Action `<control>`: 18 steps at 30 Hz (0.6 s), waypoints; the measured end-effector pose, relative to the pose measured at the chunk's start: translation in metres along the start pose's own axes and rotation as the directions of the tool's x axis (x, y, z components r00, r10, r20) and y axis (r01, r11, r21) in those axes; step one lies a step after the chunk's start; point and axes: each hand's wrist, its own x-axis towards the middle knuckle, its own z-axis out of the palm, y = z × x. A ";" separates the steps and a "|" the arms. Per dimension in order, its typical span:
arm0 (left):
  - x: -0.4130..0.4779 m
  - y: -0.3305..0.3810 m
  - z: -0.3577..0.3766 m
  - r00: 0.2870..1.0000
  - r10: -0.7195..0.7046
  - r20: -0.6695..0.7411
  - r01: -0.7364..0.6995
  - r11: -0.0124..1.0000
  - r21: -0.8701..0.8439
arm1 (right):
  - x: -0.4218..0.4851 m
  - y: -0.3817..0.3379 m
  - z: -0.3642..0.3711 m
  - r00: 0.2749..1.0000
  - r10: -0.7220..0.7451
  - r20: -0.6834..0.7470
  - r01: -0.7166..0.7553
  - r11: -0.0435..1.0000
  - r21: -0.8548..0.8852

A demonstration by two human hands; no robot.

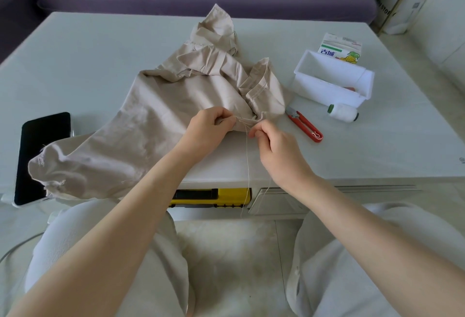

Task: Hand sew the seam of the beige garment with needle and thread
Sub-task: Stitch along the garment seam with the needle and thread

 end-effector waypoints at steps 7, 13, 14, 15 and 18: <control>-0.002 0.001 0.000 1.000 0.005 -0.019 -0.005 1.000 0.016 | -0.001 0.001 0.000 1.000 -0.014 0.022 0.014 1.000 -0.028; -0.006 0.003 -0.001 0.998 0.038 -0.053 -0.036 0.998 0.042 | -0.001 0.002 0.002 1.000 -0.010 0.006 0.010 0.999 -0.033; -0.006 0.004 -0.001 0.997 0.046 -0.060 -0.043 0.998 0.051 | -0.001 0.002 0.002 1.000 -0.012 0.007 0.012 0.999 -0.036; -0.007 0.005 -0.002 0.996 0.054 -0.065 -0.050 0.997 0.061 | -0.001 0.002 0.002 1.000 -0.014 0.009 0.014 0.999 -0.039; -0.010 0.007 -0.002 0.995 0.063 -0.081 -0.056 0.994 0.090 | -0.001 0.002 0.003 1.000 -0.008 0.012 0.009 0.999 -0.044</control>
